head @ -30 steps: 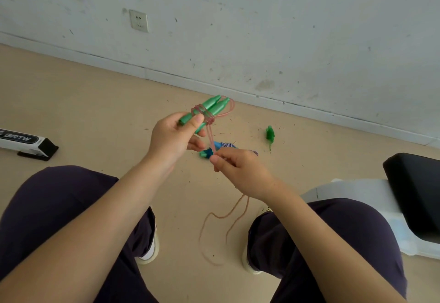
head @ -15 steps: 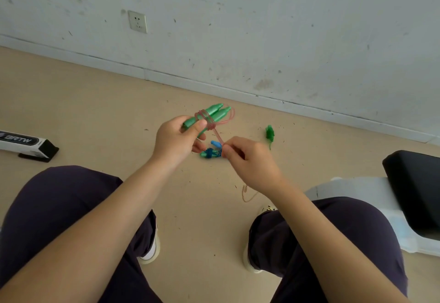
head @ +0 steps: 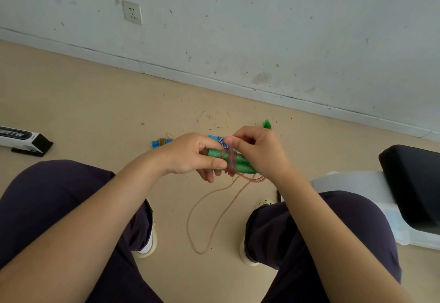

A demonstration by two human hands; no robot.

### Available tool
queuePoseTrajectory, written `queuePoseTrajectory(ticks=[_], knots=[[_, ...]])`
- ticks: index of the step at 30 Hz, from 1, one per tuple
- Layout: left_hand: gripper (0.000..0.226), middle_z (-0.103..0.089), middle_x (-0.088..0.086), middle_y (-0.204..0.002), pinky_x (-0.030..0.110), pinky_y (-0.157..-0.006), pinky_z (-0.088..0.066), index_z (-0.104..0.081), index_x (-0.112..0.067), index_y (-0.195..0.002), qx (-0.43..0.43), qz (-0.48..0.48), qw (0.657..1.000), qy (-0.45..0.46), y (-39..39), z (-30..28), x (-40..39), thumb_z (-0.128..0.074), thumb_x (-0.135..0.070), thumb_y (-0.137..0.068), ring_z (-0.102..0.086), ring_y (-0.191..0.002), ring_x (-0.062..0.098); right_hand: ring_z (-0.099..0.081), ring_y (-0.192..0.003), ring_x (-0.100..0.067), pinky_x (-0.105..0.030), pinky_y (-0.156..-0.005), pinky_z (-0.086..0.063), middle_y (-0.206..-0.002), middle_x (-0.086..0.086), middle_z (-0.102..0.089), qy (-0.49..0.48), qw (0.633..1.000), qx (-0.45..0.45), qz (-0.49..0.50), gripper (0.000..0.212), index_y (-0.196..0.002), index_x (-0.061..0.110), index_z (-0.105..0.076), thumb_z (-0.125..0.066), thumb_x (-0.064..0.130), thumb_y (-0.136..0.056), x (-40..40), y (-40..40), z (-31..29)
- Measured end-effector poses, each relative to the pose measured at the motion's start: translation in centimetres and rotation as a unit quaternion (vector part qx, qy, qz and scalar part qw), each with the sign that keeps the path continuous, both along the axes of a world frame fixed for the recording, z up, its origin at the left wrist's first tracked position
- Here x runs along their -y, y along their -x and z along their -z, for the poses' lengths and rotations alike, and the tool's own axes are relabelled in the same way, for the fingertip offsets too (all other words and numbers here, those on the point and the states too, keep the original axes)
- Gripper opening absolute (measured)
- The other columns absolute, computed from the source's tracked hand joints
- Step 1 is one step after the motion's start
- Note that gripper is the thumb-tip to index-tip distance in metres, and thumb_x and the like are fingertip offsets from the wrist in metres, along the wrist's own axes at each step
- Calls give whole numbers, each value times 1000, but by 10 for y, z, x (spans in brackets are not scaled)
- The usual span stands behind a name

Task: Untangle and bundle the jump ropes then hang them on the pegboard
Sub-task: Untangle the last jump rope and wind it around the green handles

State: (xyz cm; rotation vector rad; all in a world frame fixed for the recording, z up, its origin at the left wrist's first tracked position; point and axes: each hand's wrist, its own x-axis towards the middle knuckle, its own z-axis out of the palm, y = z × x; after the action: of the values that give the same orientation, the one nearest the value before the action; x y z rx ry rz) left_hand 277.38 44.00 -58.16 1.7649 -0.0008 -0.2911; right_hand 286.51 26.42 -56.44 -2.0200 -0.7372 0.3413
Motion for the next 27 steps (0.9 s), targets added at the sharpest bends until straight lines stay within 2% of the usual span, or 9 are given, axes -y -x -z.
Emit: queuePoseTrajectory(ticks=[2, 5, 9, 11, 13, 17, 22, 24, 27], knots=[[20, -75, 4, -81, 27, -65, -57, -77, -32, -85, 11, -10, 1000, -1, 1, 2, 2, -72, -13, -91, -74, -69, 23, -40, -45, -2, -17, -49, -36, -47, 16, -46, -9, 1000, -25, 4, 20, -83, 24, -58, -77, 26, -83, 0, -1, 0], [16, -76, 4, -84, 31, -69, -59, -76, -31, -87, 24, -16, 1000, -9, 3, 3, 3, -73, -16, -90, -75, -72, 23, -38, -49, -8, -25, -51, -36, -53, 10, -44, -17, 998, -56, -11, 30, -79, 19, -48, -77, 26, -84, 3, -3, -3], [19, -76, -3, -82, 28, -74, -59, -76, -35, -87, 54, -41, 997, -23, 3, 2, -1, -75, -16, -89, -73, -76, 15, -55, -63, -22, -40, -64, -46, -73, -18, -65, 2, 993, -114, -11, 30, -81, 13, -64, -71, 41, -87, 2, -2, -4], [18, -75, -5, -81, 29, -74, -59, -77, -39, -85, 61, -66, 995, -35, 2, 3, -3, -77, -21, -86, -69, -77, 13, -59, -65, -18, -38, -65, -48, -80, -15, -71, 9, 990, -140, -31, 35, -86, 16, -71, -67, 51, -87, 4, -1, -5], [11, -76, -3, -88, 32, -76, -58, -78, -37, -90, 59, -102, 993, -25, 1, 3, -5, -80, -34, -79, -69, -81, 17, -55, -62, -15, -28, -56, -42, -77, -9, -71, -1, 982, -175, -66, 39, -94, 19, -74, -65, 56, -85, 7, -2, -8], [25, -74, -2, -81, 32, -74, -56, -77, -24, -87, 61, -160, 984, 38, 0, 1, -7, -77, -41, -69, -68, -74, 17, -43, -52, -12, -23, -47, -32, -67, 4, -62, -68, 972, -211, -74, 36, -101, 15, -74, -69, 48, -86, 9, -3, -7], [40, -73, 11, -81, 28, -63, -56, -70, -1, -104, -39, -54, 993, 99, 2, -3, -8, -67, -36, -84, -69, -69, 21, -28, -48, -11, -22, -45, -25, -56, 0, -37, -73, 974, -189, -106, 29, -65, 21, -66, -65, 40, -87, 10, -2, -11], [47, -72, 11, -83, 28, -62, -55, -66, 2, -113, -66, -12, 994, 82, 4, -6, -9, -63, -37, -87, -67, -68, 22, -26, -49, -13, -22, -45, -23, -56, -2, -35, -61, 973, -189, -119, 27, -66, 22, -70, -66, 38, -86, 12, -3, -13], [41, -70, 8, -79, 28, -57, -53, -66, -4, -108, -96, 44, 993, 53, 6, -10, -10, -60, -41, -92, -63, -62, 20, -25, -51, -14, -25, -46, -20, -57, -3, -37, -44, 972, -193, -128, 39, -84, 1, -73, -68, 40, -83, 14, -5, -14]])
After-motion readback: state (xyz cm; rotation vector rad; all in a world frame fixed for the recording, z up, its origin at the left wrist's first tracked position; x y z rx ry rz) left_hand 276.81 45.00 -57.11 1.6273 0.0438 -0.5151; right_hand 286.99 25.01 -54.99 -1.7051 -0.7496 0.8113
